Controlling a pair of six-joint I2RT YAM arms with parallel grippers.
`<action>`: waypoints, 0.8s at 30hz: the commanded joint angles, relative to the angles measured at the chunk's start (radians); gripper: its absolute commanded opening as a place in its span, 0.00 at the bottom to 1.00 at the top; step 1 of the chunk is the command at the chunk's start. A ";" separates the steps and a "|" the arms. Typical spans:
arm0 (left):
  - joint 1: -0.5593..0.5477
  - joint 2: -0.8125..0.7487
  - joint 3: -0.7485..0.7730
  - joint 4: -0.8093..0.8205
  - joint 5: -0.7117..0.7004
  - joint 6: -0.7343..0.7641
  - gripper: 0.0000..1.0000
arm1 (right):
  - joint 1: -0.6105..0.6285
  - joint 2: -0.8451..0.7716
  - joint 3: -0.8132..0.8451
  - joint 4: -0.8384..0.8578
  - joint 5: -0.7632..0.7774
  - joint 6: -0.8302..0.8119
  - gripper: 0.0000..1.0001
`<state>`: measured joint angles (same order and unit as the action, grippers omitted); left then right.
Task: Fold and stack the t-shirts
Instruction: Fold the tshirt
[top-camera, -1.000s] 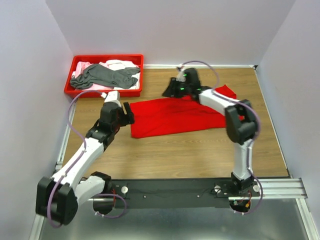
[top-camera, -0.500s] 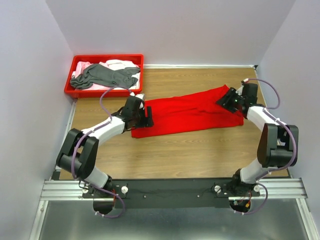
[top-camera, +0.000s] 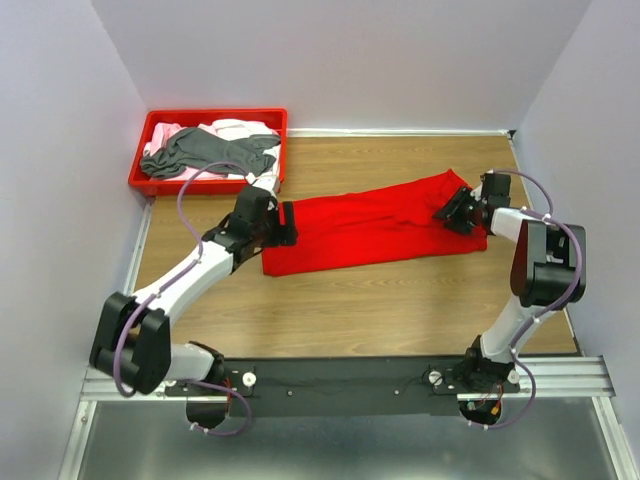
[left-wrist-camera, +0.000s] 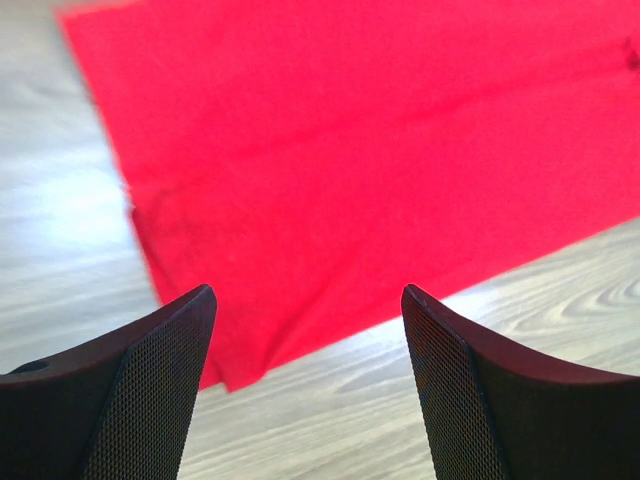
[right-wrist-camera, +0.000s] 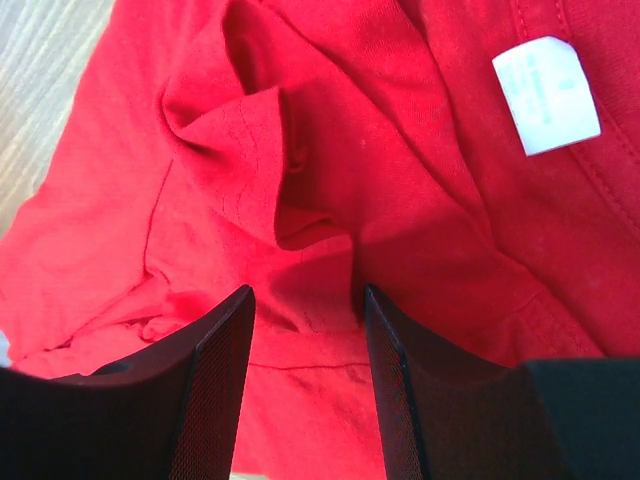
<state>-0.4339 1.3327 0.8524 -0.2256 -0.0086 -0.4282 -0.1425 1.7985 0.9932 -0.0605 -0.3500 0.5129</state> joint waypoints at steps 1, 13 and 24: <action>0.009 -0.078 -0.004 0.012 -0.131 0.077 0.83 | -0.008 0.033 0.030 0.024 -0.044 0.018 0.55; 0.026 -0.124 -0.079 0.094 -0.137 0.080 0.83 | 0.001 0.081 0.111 0.044 -0.190 0.038 0.19; 0.032 -0.119 -0.084 0.101 -0.133 0.088 0.83 | 0.096 0.245 0.361 0.042 -0.187 0.098 0.08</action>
<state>-0.4068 1.2110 0.7822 -0.1448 -0.1310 -0.3546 -0.0814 1.9709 1.2743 -0.0242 -0.5247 0.5762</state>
